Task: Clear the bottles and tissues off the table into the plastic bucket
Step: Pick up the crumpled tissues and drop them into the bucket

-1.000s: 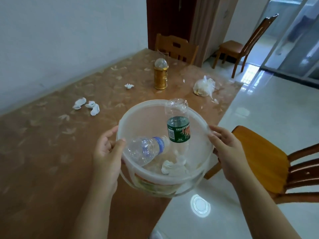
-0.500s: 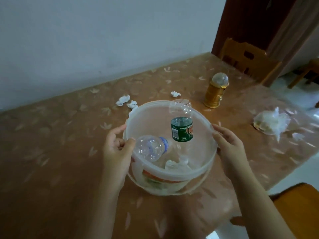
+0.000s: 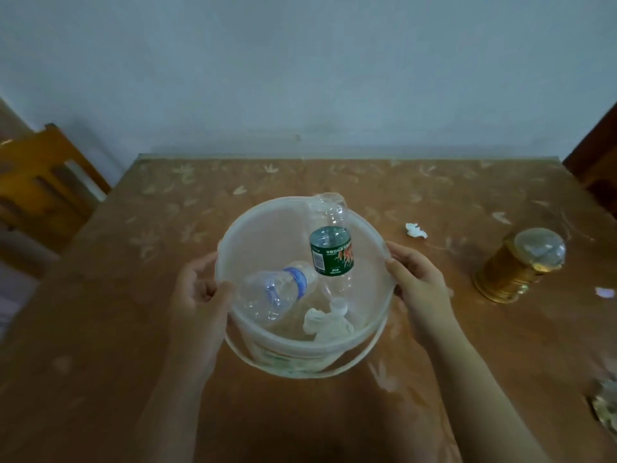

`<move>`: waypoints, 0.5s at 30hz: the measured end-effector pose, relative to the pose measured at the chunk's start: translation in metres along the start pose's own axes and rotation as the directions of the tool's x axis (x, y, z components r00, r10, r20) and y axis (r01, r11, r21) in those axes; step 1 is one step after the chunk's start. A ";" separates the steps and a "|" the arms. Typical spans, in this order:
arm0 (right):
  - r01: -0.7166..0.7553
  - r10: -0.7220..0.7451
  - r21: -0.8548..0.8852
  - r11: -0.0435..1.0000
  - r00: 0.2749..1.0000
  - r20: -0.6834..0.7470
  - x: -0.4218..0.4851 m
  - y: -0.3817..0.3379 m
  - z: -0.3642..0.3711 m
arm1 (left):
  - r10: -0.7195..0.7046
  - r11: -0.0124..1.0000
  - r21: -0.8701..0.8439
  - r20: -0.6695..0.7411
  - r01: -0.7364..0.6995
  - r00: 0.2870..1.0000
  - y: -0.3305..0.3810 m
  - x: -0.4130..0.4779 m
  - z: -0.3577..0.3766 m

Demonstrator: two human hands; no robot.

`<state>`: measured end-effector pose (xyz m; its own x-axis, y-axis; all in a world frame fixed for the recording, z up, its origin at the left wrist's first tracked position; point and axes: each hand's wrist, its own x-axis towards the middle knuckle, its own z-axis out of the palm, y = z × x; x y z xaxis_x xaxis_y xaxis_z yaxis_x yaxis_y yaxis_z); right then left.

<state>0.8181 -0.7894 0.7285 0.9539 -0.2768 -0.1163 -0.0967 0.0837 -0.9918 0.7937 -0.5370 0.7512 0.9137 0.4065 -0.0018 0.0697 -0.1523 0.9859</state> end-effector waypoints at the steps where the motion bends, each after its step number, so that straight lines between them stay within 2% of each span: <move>1: 0.000 0.000 0.000 1.000 0.999 0.036 0.007 0.001 0.008 | 0.008 1.000 0.018 -0.038 -0.007 0.999 0.000 0.002 -0.004; 7: -0.045 0.047 -0.014 0.999 0.986 0.160 0.038 0.015 0.061 | 0.019 0.997 0.075 -0.199 -0.004 0.980 -0.009 0.029 -0.028; 12: -0.094 0.110 -0.078 0.993 0.964 0.242 0.069 0.027 0.093 | 0.038 0.998 0.053 -0.294 -0.024 0.955 -0.021 0.064 -0.040; 15: -0.085 0.112 -0.117 0.989 0.963 0.244 0.093 0.040 0.104 | 0.071 0.997 0.065 -0.327 -0.052 0.942 -0.024 0.083 -0.040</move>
<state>0.9326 -0.7120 0.6839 0.9774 -0.0234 -0.2100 -0.2102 -0.0058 -0.9776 0.8516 -0.4633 0.7344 0.7350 0.6669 0.1229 0.0475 -0.2314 0.9717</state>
